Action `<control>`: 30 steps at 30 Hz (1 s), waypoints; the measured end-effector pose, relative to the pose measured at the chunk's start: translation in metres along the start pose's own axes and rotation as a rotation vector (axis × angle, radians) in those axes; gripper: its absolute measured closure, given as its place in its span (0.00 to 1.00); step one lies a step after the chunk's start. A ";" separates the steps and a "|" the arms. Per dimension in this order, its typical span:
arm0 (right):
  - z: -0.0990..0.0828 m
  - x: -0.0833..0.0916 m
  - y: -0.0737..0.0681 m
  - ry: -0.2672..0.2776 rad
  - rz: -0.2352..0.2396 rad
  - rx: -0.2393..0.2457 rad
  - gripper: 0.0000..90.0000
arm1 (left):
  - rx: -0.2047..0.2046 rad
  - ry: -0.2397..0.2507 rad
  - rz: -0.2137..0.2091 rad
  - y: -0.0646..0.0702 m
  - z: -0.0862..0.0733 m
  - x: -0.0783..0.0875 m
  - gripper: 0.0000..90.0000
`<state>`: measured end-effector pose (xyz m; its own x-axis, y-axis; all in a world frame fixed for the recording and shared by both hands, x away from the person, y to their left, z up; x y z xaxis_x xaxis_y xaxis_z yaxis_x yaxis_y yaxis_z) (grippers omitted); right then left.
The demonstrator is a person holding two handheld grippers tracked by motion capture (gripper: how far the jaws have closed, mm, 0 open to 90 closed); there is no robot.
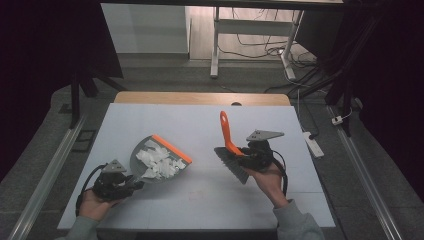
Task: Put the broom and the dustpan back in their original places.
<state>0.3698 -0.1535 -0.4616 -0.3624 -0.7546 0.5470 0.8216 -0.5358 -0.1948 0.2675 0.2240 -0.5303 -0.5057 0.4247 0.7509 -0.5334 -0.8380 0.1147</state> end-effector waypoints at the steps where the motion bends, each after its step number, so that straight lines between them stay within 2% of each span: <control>1: -0.001 0.001 0.000 -0.001 -0.001 0.001 0.78 | 0.004 0.002 0.005 0.000 0.001 0.000 0.69; 12: -0.010 0.010 0.005 -0.014 0.015 -0.012 0.78 | 0.078 0.017 0.071 0.003 0.007 -0.001 0.69; 21: -0.016 0.018 0.006 -0.021 0.038 -0.035 0.78 | 0.138 0.023 0.105 0.003 0.008 -0.005 0.69; 30: -0.023 0.024 0.010 -0.029 0.028 -0.056 0.78 | 0.194 0.023 0.138 0.002 0.009 -0.011 0.68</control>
<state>0.3597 -0.1856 -0.4692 -0.3258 -0.7591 0.5636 0.8053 -0.5351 -0.2552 0.2781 0.2143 -0.5326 -0.5813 0.3070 0.7535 -0.3189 -0.9380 0.1362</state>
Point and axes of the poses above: each handheld gripper's, and its own axes: x roughly backward along the jaws, z roughly out of its top, y roughly to its right, the point moved 4 cm from there along -x, roughly forward along the jaws, and after that the axes turned 4 degrees about z, right-handed, at the moved point
